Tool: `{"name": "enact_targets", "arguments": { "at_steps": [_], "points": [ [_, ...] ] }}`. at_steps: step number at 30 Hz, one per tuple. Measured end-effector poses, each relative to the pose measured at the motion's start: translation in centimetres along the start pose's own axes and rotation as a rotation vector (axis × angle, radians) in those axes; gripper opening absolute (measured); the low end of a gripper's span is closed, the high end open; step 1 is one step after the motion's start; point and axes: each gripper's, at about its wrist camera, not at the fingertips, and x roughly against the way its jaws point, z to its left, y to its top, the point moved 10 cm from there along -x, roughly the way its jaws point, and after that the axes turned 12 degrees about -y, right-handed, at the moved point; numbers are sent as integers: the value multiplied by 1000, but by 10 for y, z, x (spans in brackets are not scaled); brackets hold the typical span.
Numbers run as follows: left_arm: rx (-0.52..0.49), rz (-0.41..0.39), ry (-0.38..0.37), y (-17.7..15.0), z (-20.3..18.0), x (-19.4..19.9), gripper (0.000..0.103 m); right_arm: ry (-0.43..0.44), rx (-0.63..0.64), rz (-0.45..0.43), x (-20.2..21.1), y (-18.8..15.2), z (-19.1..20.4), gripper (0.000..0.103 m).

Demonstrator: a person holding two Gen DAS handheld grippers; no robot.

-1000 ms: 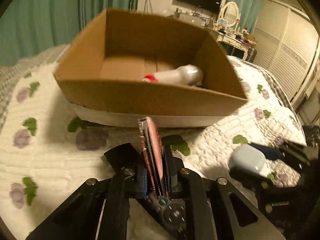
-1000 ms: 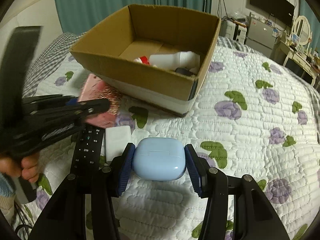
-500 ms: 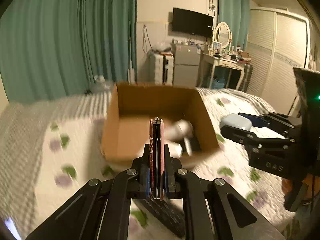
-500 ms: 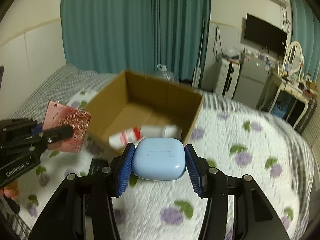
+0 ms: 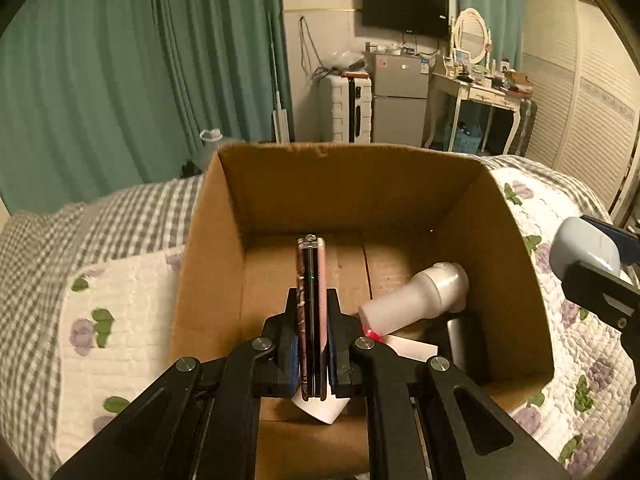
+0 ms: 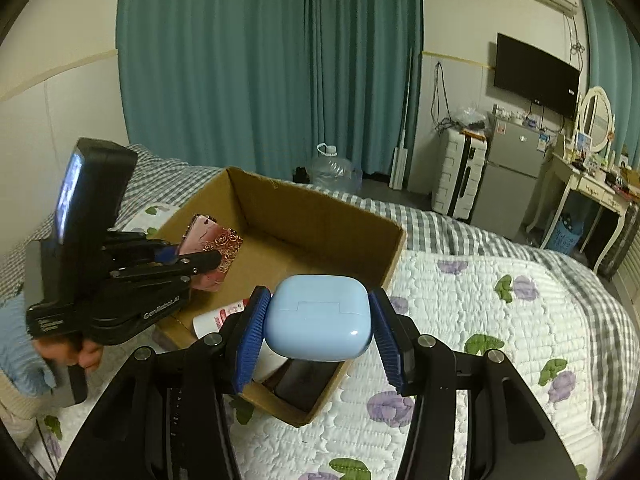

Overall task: Organize rigid objects
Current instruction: 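Drop the pink phone into the box with the left gripper while the right drops the earbud case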

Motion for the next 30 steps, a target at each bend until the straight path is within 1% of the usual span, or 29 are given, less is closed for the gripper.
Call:
{"name": "enact_targets", "arguments": {
  "at_steps": [1, 3, 4, 5, 6, 11, 15, 18, 21, 22, 23, 24, 28, 30],
  "points": [
    [3, -10, -1, 0, 1, 1, 15, -1, 0, 1, 0, -1, -1, 50],
    [1, -16, -4, 1, 0, 4, 30, -4, 1, 3, -1, -1, 0, 50],
    [0, -18, 8, 2, 1, 7, 54, -5, 3, 3, 0, -1, 0, 50],
    [-2, -31, 29, 4, 1, 13, 61, -7, 6, 3, 0, 0, 1, 50],
    [-5, -51, 38, 6, 1, 20, 61, -9, 8, 2, 0, 2, 0, 50],
    [14, -68, 51, 8, 9, 43, 61, -11, 37, -5, -9, 19, 6, 50],
    [40, -88, 72, 5, 19, 58, 62, -18, 72, 2, -42, 37, 18, 50],
    [51, -88, 87, 4, 24, 60, 62, -9, 90, 42, -74, 36, 28, 50],
    [45, -86, 96, 2, 21, 61, 62, -12, 82, 48, -89, 36, 31, 51],
    [42, -86, 102, 2, 21, 61, 62, -16, 81, 49, -90, 36, 31, 54],
    [40, -85, 110, 2, 22, 62, 62, -19, 82, 49, -88, 35, 31, 62],
    [43, -86, 113, 0, 22, 63, 62, -26, 80, 41, -85, 36, 29, 75],
    [56, -83, 106, -2, 20, 74, 62, -34, 62, 16, -51, 38, 24, 77],
    [55, -92, 115, -5, 19, 88, 62, -52, 64, 3, -32, 40, 21, 77]
  ]
}}
